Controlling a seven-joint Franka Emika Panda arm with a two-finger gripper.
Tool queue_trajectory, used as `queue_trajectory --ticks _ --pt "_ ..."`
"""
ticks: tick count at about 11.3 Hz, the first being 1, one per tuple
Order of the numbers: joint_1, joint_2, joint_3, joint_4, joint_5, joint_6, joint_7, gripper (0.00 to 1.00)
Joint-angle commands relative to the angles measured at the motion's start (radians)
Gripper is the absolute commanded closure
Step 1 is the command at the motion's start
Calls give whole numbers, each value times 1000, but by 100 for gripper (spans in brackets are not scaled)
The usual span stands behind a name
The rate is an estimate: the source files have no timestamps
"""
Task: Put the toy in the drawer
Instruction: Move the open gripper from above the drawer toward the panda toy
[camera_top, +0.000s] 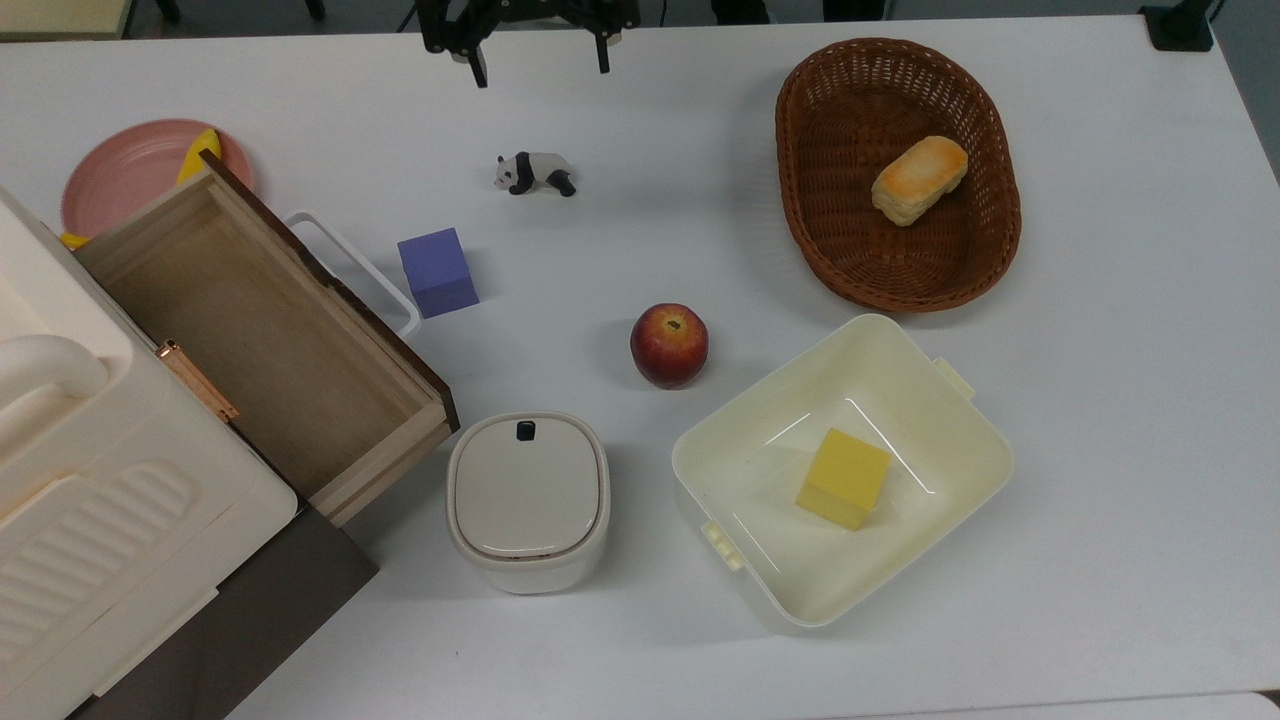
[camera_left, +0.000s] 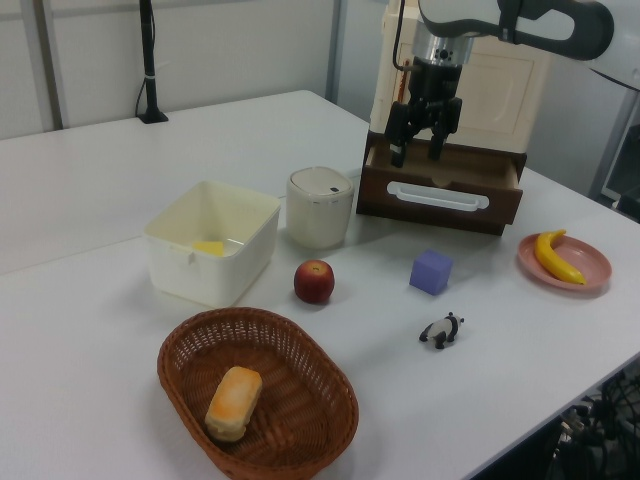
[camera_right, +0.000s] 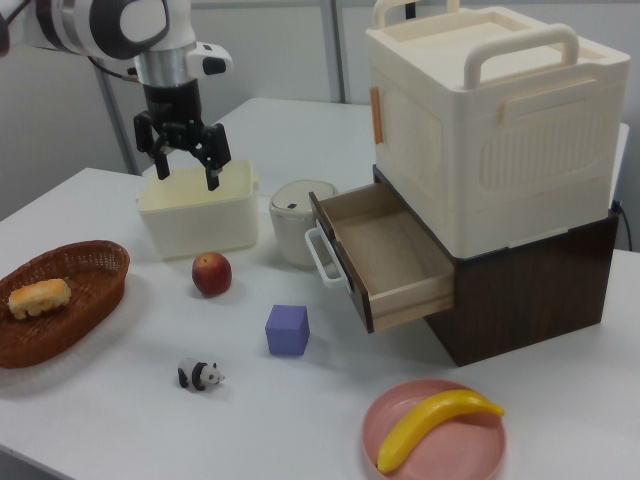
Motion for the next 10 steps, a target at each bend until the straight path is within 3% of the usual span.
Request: queue_trajectory --ticks 1,3,5,8,10 --pt "-64 -125 28 -174 26 125 -12 0" --pt "-108 -201 30 -243 37 82 -10 0" --pt "-106 -269 31 -344 20 38 -68 0" --pt "-109 -266 36 -389 -20 41 -712 0" --pt "-113 -245 37 -414 -90 50 -1081 0"
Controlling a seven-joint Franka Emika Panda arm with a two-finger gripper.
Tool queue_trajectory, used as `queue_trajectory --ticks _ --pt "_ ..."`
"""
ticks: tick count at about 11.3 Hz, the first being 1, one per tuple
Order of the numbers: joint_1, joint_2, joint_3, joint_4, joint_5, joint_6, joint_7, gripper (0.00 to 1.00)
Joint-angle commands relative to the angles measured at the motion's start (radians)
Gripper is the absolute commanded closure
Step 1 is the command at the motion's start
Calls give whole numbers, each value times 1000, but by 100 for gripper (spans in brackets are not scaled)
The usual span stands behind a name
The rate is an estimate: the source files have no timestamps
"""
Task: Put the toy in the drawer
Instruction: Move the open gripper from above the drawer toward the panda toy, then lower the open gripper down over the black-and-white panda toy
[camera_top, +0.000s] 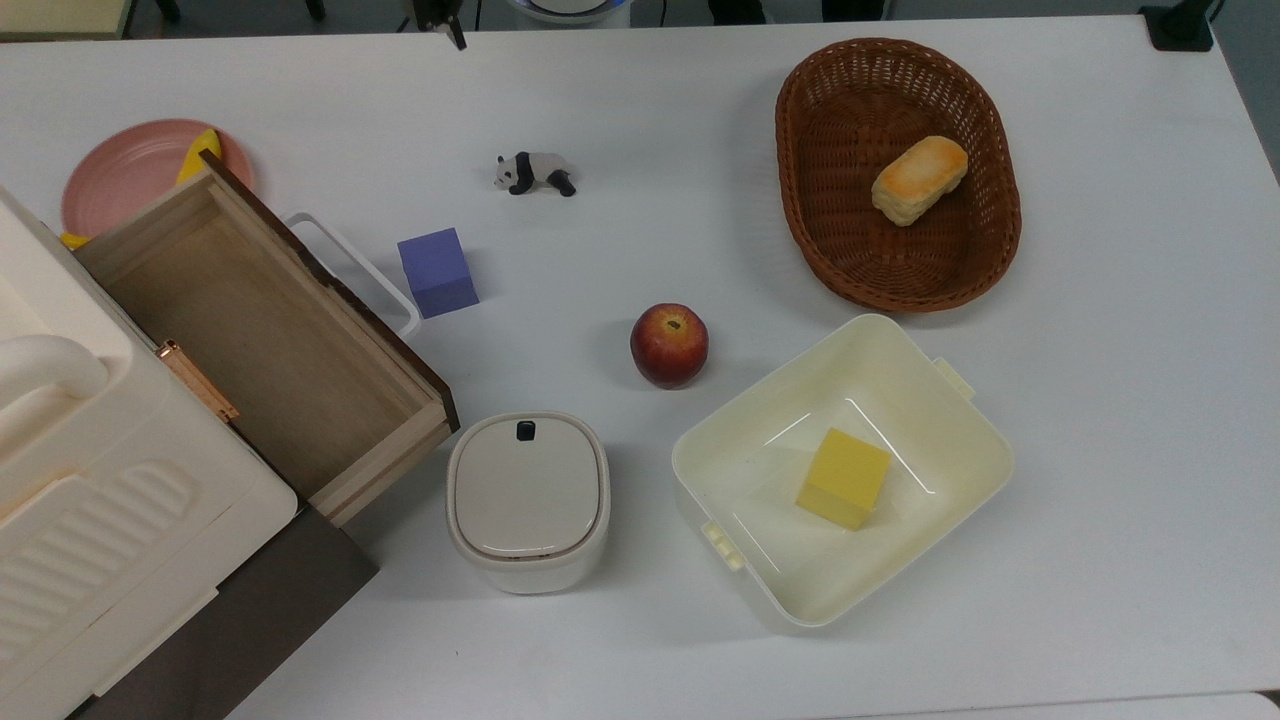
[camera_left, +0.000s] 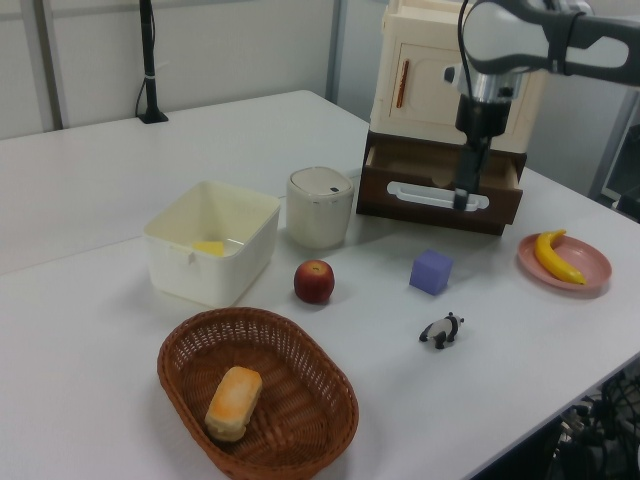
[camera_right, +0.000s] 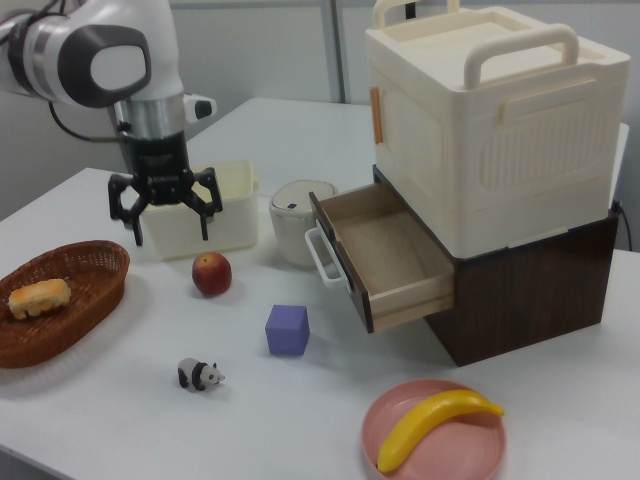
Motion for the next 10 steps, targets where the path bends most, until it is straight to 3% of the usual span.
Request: queue_trajectory --ticks 1,3,5,10 --pt "-6 4 6 -67 -63 69 -556 0" --pt "0 -3 18 -162 -75 196 -667 0" --pt "-9 -12 81 -269 -85 345 -652 0" --pt "52 -11 84 -382 -186 400 -628 0"
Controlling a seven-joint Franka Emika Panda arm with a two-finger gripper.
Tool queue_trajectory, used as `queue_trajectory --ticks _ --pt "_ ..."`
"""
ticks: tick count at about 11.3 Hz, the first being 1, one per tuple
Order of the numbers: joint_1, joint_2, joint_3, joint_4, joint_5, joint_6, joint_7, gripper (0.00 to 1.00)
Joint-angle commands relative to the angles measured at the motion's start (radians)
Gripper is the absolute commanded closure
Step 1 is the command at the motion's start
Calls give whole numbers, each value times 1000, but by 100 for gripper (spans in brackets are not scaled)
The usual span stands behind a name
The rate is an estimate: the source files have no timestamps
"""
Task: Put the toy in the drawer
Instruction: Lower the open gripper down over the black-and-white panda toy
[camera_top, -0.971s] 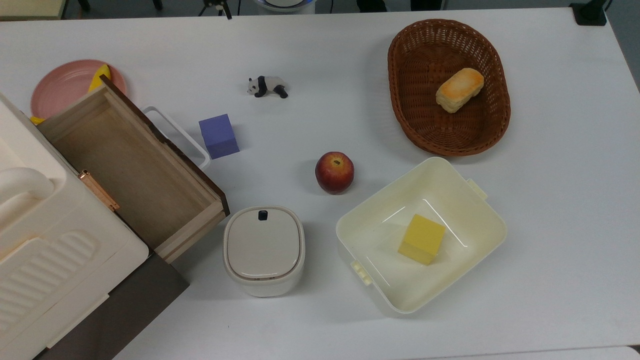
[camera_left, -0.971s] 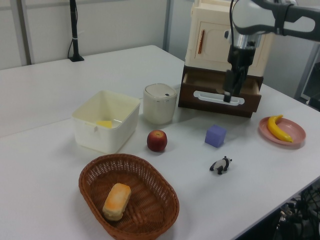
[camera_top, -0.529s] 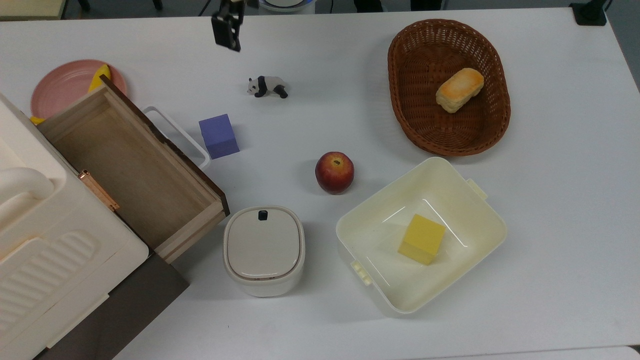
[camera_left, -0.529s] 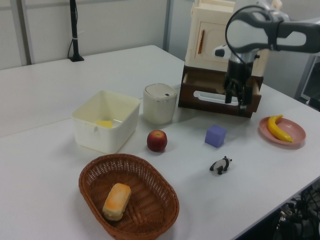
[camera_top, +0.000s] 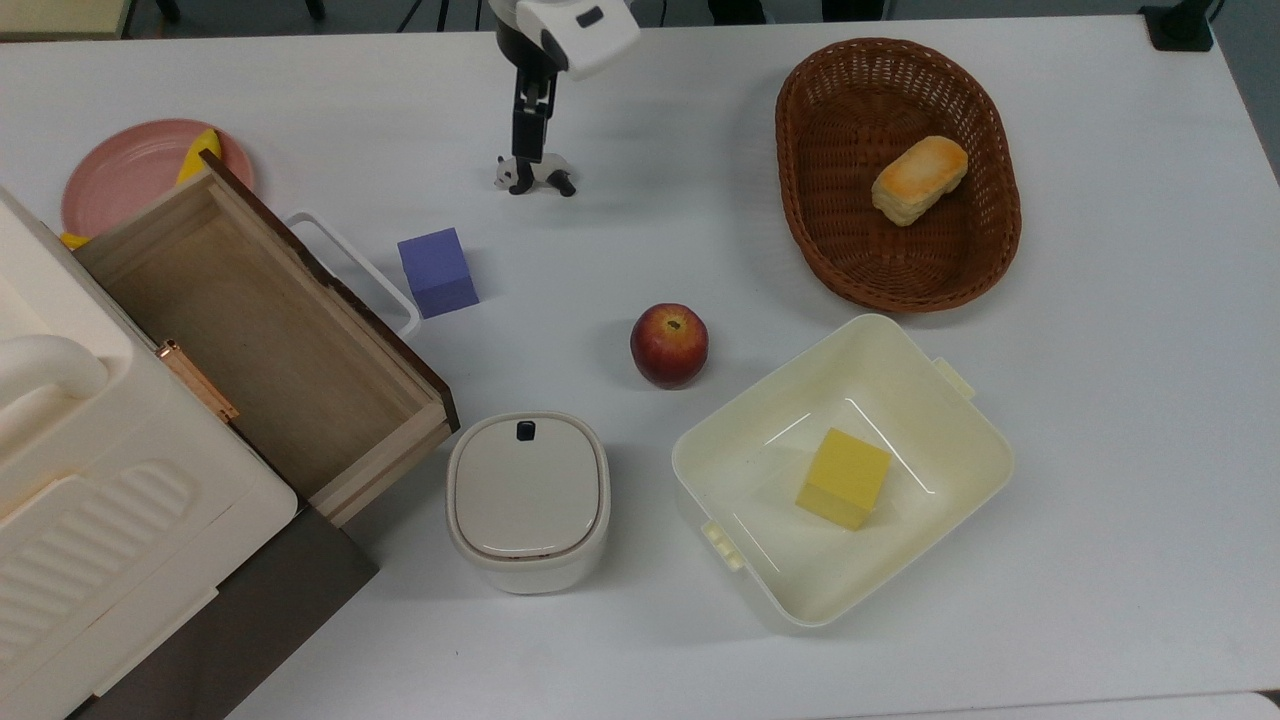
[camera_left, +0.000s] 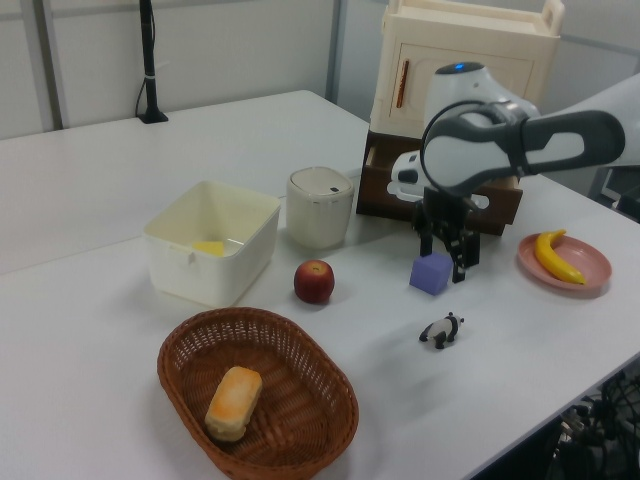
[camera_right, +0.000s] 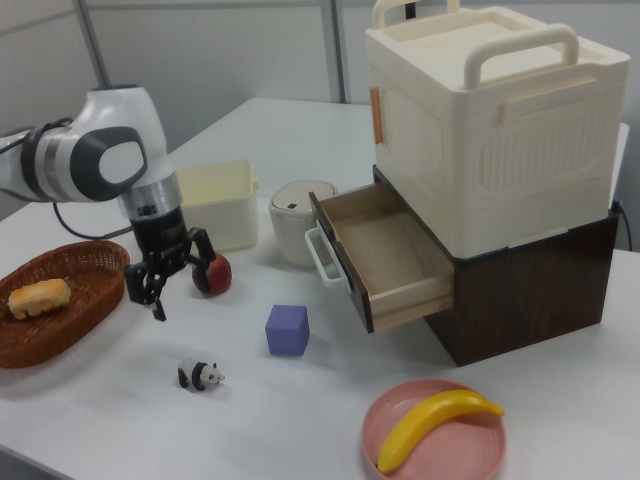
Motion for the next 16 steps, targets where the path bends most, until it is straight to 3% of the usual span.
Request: queue_trajectory --ticks 1,4,8,10,16 --pt "28 -29 -8 -67 -58 36 9 0" --pt "110 -24 -75 -70 -61 37 84 0" --pt "127 -73 -89 -174 -84 111 84 0" --pt "164 -78 -115 -185 -84 119 92 0" --pt "157 -15 -138 -193 -135 174 109 0"
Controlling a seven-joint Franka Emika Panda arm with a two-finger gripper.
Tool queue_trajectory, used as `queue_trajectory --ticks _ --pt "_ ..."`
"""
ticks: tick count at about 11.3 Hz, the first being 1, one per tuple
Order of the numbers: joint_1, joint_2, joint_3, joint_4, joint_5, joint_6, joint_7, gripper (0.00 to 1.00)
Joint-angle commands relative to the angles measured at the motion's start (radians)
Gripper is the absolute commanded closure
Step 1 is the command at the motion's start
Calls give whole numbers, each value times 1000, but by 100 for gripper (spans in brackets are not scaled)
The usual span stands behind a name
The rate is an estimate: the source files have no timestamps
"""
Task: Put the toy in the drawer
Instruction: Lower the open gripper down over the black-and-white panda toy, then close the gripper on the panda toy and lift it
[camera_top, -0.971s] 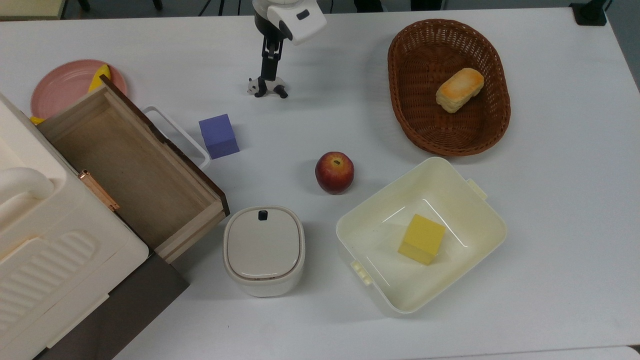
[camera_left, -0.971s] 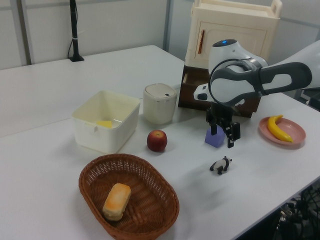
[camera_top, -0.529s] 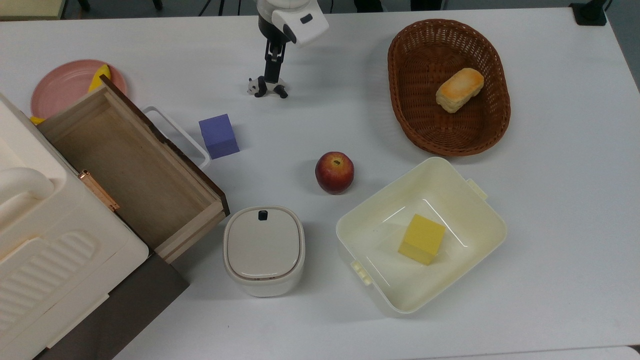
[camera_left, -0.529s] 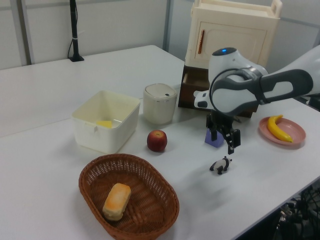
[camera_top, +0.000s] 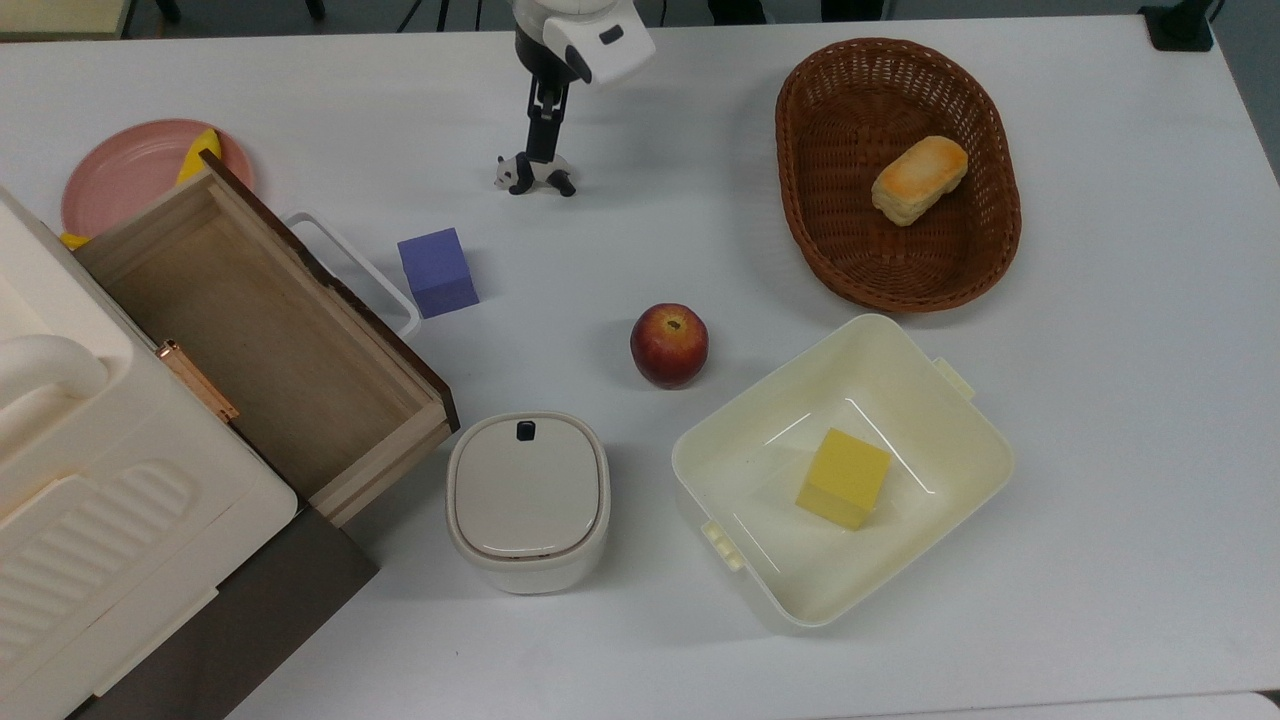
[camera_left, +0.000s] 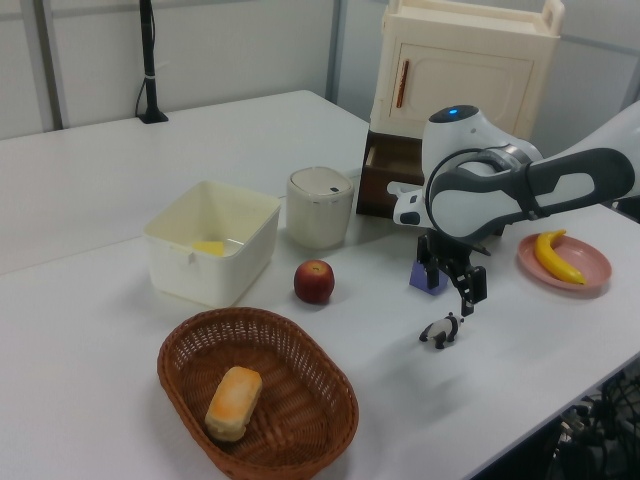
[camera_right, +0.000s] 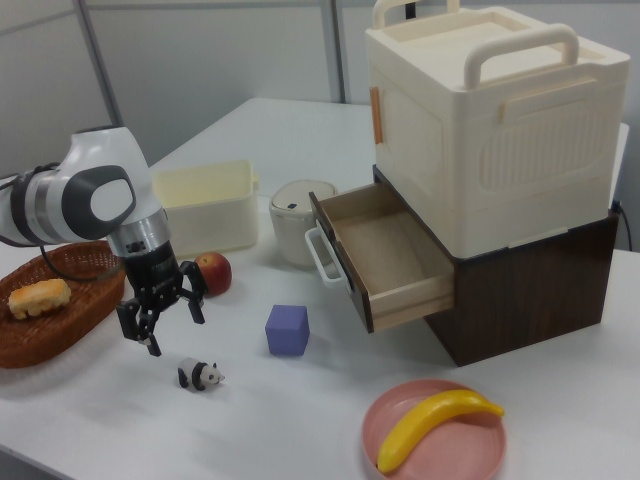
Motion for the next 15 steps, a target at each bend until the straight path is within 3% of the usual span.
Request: queue_trajectory --ticks 1,6,9,10,11,12,15 --pt "18 46 -32 -30 -70 92 76 0" --pt "14 115 -32 -29 -110 129 122 0" --pt "14 125 -32 -27 -120 129 133 6" --pt "15 126 -32 -27 -121 129 133 11" --pt "15 128 -32 -27 -126 129 133 34" --pt "15 134 -32 -25 -138 129 133 43" --pt "15 148 -30 -24 -155 129 133 46"
